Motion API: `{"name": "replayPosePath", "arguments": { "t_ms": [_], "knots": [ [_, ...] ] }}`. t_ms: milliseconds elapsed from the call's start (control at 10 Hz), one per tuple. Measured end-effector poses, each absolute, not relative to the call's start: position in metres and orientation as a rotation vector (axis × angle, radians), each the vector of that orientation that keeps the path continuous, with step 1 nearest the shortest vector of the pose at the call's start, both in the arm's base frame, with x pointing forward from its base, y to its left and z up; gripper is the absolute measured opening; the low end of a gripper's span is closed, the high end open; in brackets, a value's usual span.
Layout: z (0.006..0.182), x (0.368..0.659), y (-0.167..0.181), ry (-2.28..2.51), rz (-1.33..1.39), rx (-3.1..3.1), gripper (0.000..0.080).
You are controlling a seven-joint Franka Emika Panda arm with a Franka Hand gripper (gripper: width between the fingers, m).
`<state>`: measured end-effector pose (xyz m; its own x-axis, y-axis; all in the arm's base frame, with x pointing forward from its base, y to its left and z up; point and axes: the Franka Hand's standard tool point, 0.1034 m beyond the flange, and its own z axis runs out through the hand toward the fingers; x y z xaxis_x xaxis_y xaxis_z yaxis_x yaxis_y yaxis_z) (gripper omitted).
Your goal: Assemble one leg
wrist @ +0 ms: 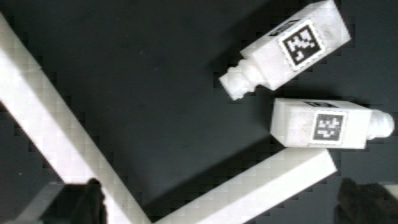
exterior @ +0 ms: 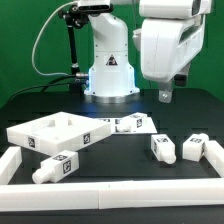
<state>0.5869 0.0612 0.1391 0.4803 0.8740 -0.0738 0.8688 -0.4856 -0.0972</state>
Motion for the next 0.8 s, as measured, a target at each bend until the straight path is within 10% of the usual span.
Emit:
{"name": "replayPosePath", "arguments": {
  "t_ms": [800],
  "knots": [
    [0.124,0.561,0.061,-1.079,0.149,-2.898,0.065]
  ]
}}
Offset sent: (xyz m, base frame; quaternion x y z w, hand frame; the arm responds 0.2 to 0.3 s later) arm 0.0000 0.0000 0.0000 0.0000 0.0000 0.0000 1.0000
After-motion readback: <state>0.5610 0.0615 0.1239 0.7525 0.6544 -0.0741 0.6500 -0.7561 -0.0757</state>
